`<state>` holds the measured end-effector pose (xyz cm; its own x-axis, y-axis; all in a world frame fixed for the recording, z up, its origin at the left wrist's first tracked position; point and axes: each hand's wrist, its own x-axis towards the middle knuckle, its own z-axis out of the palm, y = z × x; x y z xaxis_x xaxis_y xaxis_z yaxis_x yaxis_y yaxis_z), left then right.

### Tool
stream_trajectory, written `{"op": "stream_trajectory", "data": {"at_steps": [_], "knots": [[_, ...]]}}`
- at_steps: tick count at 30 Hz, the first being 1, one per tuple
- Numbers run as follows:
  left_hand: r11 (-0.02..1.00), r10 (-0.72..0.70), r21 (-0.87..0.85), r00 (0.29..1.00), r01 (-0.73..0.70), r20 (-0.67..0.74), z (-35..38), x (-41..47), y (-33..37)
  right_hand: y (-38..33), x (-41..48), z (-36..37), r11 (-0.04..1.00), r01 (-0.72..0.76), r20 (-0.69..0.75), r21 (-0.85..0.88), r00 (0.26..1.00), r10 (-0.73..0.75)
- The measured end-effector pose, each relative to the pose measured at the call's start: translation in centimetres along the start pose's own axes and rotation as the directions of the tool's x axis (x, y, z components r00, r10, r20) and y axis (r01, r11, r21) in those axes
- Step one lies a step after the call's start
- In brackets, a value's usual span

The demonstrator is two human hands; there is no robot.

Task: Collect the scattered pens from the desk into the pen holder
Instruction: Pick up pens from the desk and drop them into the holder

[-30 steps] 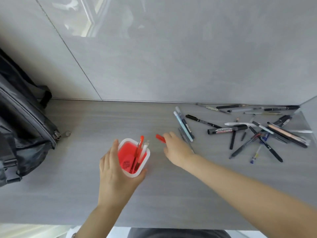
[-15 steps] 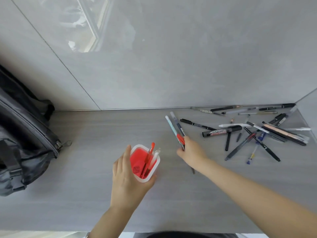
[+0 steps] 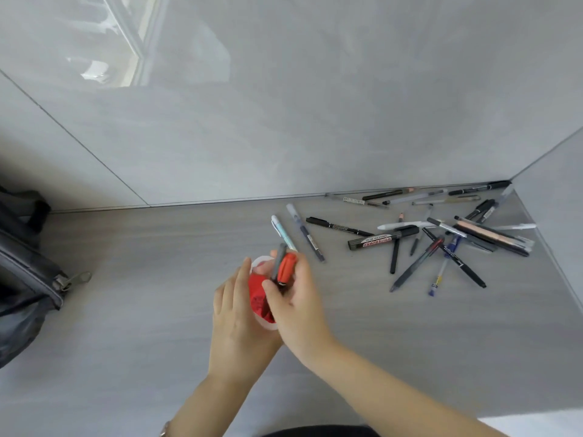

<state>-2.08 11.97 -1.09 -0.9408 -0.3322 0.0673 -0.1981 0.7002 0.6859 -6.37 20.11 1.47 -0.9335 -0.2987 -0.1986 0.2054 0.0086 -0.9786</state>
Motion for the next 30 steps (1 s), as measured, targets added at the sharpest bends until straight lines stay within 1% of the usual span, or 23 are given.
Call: {"op": "stream_trajectory", "data": {"at_steps": [2,4,6,7,8,9,10,11,12,13,14,15,16,19,20,22,23,24,25,27,28,29,30], "knots": [[0.999,-0.029,0.012,0.999,0.03,-0.014,-0.3,0.0,-0.4,-0.1,-0.3,0.1,1.0,0.029,0.077,0.001,0.997,-0.029],[0.997,-0.077,0.01,0.996,0.077,-0.05,-0.7,0.1,-1.0,-0.9,0.2,-0.1,0.992,0.128,0.125,-0.01,0.984,-0.126],[0.988,-0.157,-0.018,0.986,0.157,-0.051,-1.3,0.2,-1.7,-1.3,2.4,-1.0,0.954,0.269,0.045,-0.132,0.963,-0.265],[0.983,-0.181,-0.025,0.982,0.18,-0.055,-1.6,0.1,-2.0,-1.1,4.1,-1.6,0.925,0.302,-0.016,-0.23,0.949,-0.314],[0.981,-0.194,-0.029,0.979,0.192,-0.063,-1.8,0.1,-2.3,-0.7,6.1,-2.3,0.901,0.274,-0.065,-0.337,0.948,-0.312],[0.978,-0.207,-0.032,0.976,0.205,-0.069,-2.0,0.1,-2.6,-0.2,8.1,-3.0,0.878,0.184,-0.08,-0.443,0.967,-0.243],[0.975,-0.222,-0.037,0.972,0.22,-0.072,-2.2,0.0,-2.9,0.6,10.0,-3.5,0.817,0.059,-0.078,-0.574,0.989,-0.127],[0.972,-0.233,-0.042,0.97,0.231,-0.074,-2.3,0.0,-3.0,1.4,11.6,-3.8,0.709,-0.059,-0.08,-0.702,0.997,0.004],[0.97,-0.241,-0.046,0.968,0.238,-0.076,-2.5,-0.2,-3.1,2.3,12.7,-3.9,0.57,-0.151,-0.093,-0.807,0.987,0.129],[0.969,-0.247,-0.052,0.966,0.243,-0.079,-2.6,-0.3,-3.1,2.9,13.3,-3.7,0.438,-0.198,-0.11,-0.877,0.97,0.217],[0.967,-0.252,-0.058,0.964,0.247,-0.082,-2.7,-0.4,-3.1,3.4,13.6,-3.3,0.342,-0.206,-0.121,-0.917,0.96,0.253],[0.967,-0.253,-0.065,0.964,0.248,-0.084,-2.8,-0.5,-3.0,4.0,13.8,-2.9,0.292,-0.197,-0.123,-0.936,0.96,0.251],[0.966,-0.253,-0.074,0.964,0.247,-0.085,-2.9,-0.7,-2.9,4.4,13.8,-2.4,0.283,-0.185,-0.121,-0.941,0.966,0.23],[0.967,-0.249,-0.08,0.965,0.242,-0.088,-3.0,-1.0,-2.9,4.5,13.6,-1.7,0.326,-0.178,-0.104,-0.928,0.967,0.232],[0.968,-0.248,-0.074,0.964,0.242,-0.092,-3.0,-1.1,-3.0,4.4,13.4,-1.8,0.3,-0.153,-0.077,-0.941,0.965,0.251],[0.968,-0.249,-0.063,0.964,0.244,-0.094,-2.9,-1.3,-3.2,4.3,12.3,-2.8,0.213,-0.07,-0.006,-0.974,0.958,0.287],[0.967,-0.254,-0.061,0.963,0.249,-0.091,-2.9,-1.4,-3.2,4.2,11.5,-3.6,0.211,-0.039,0.025,-0.977,0.955,0.294],[0.966,-0.257,-0.059,0.963,0.253,-0.086,-2.8,-1.4,-3.3,4.2,10.7,-4.5,0.248,-0.026,0.049,-0.968,0.956,0.29],[0.966,-0.255,-0.058,0.964,0.251,-0.081,-2.7,-1.4,-3.2,4.0,10.0,-5.4,0.319,-0.033,0.058,-0.947,0.961,0.272],[0.969,-0.244,-0.058,0.967,0.24,-0.073,-2.4,-1.3,-3.1,2.8,8.5,-7.2,0.523,-0.105,-0.004,-0.846,0.982,0.191],[0.971,-0.236,-0.059,0.97,0.232,-0.066,-2.3,-1.2,-3.0,1.6,7.7,-7.9,0.647,-0.128,-0.052,-0.752,0.989,0.136],[0.973,-0.226,-0.062,0.972,0.222,-0.06,-2.0,-1.1,-2.8,0.2,6.7,-8.3,0.777,-0.114,-0.095,-0.619,0.993,0.07],[0.976,-0.213,-0.067,0.976,0.209,-0.054,-1.8,-1.0,-2.6,-1.4,5.6,-8.5,0.885,-0.06,-0.128,-0.462,0.992,0.0]]}}
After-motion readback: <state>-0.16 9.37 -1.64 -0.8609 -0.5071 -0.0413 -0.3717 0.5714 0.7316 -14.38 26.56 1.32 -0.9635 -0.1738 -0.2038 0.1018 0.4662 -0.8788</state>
